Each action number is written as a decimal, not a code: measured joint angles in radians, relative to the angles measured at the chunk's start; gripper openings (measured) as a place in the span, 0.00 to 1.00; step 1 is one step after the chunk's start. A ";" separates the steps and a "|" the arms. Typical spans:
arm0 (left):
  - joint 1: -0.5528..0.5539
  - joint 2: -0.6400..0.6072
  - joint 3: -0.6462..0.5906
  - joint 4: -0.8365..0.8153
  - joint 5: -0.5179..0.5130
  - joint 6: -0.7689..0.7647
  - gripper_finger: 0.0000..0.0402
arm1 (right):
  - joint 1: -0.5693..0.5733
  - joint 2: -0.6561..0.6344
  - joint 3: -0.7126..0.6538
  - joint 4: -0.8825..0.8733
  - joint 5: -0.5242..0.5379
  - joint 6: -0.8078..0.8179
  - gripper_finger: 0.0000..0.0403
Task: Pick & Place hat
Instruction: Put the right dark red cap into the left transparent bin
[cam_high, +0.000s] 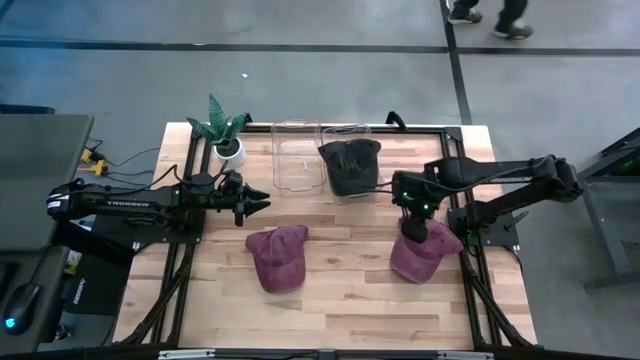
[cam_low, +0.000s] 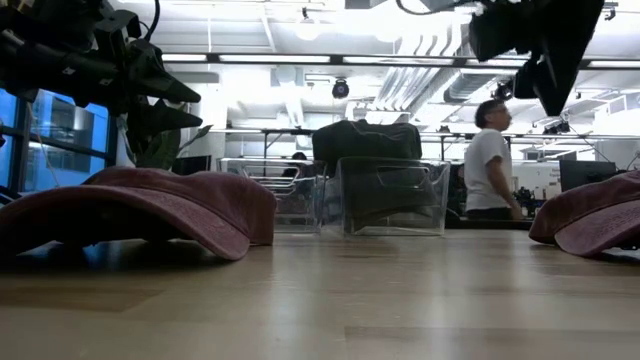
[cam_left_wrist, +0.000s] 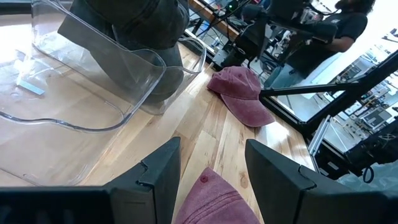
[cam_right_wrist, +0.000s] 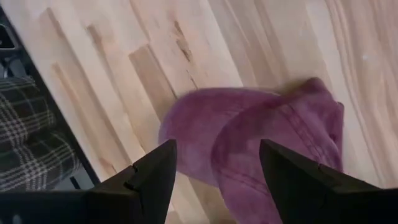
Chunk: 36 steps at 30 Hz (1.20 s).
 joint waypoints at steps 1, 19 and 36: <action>0.000 0.000 0.000 0.000 0.000 0.000 0.43 | -0.009 0.000 -0.004 0.000 0.000 -0.006 0.56; 0.000 0.000 0.000 0.000 0.000 0.000 0.43 | -0.261 0.005 -0.020 -0.128 0.049 -0.172 0.56; 0.000 0.000 0.000 0.000 0.000 0.000 0.43 | -0.441 0.089 -0.020 -0.392 0.001 -0.075 0.56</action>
